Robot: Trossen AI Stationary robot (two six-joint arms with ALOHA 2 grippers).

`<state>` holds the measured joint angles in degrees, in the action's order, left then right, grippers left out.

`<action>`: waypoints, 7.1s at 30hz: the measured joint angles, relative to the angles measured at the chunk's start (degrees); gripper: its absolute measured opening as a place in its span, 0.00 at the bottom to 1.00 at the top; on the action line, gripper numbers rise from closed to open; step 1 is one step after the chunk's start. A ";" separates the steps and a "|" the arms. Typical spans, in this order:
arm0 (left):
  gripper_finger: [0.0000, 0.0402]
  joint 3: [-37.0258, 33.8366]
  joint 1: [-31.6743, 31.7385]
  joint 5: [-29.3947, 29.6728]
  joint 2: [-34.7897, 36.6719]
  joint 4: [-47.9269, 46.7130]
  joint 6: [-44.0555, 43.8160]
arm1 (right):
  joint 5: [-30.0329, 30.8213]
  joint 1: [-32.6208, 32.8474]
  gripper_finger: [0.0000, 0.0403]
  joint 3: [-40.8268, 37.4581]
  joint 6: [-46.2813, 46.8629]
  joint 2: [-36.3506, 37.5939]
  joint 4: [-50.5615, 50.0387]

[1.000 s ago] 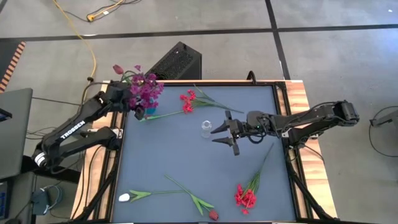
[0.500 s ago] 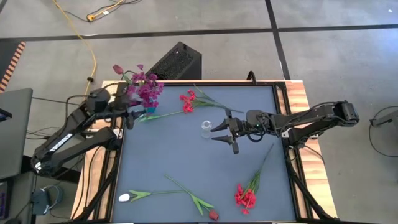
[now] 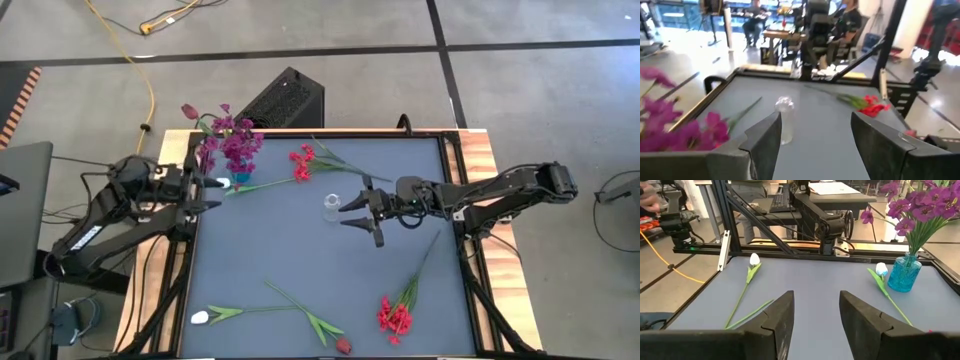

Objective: Sort flowers into vase by color
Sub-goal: Put the dark red tulip into the blue vase

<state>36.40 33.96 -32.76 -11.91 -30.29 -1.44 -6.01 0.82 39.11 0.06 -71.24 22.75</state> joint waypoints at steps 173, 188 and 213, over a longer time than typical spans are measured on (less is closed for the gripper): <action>0.39 -5.73 -53.14 63.71 -56.76 20.49 -21.36 | -3.89 -19.36 0.04 21.13 1.55 -35.01 34.11; 0.39 -16.75 -54.92 65.15 -57.96 22.39 -29.73 | -15.29 -24.13 0.04 40.00 8.55 -51.11 34.28; 0.39 -19.21 -55.46 75.60 -57.96 24.00 -35.91 | -15.78 -22.54 0.04 46.12 -3.76 -52.85 28.56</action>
<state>17.19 -21.50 42.84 -69.87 -6.28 -37.34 -21.79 -21.71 85.23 -3.71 -124.09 51.31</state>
